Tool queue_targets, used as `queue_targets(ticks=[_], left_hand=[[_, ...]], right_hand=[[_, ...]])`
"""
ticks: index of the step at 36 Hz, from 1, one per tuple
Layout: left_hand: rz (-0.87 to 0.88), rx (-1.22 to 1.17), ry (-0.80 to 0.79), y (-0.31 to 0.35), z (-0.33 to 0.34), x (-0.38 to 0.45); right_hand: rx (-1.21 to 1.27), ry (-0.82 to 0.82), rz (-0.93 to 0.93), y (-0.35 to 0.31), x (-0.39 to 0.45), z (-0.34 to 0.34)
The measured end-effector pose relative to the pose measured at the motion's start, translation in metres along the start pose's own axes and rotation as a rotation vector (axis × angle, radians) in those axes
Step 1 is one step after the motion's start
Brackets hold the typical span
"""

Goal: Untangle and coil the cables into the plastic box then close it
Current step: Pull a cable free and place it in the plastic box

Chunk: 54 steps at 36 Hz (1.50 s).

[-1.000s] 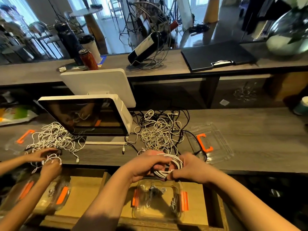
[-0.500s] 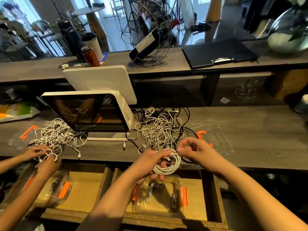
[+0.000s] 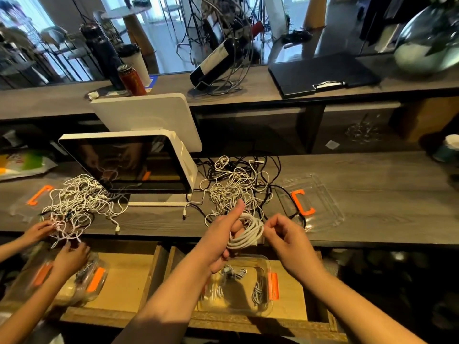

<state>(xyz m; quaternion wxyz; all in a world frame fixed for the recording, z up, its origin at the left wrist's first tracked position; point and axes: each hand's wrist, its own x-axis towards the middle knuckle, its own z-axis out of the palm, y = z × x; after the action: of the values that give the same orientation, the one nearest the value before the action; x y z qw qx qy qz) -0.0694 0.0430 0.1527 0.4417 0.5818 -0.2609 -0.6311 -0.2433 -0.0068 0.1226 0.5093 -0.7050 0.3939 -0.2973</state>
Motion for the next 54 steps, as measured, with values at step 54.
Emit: queue_targets(ticks=[54], left_hand=[[1.290, 1.189, 0.440, -0.023, -0.016, 0.024]], right_hand=[[0.191, 0.054, 0.356, -0.040, -0.011, 0.024]])
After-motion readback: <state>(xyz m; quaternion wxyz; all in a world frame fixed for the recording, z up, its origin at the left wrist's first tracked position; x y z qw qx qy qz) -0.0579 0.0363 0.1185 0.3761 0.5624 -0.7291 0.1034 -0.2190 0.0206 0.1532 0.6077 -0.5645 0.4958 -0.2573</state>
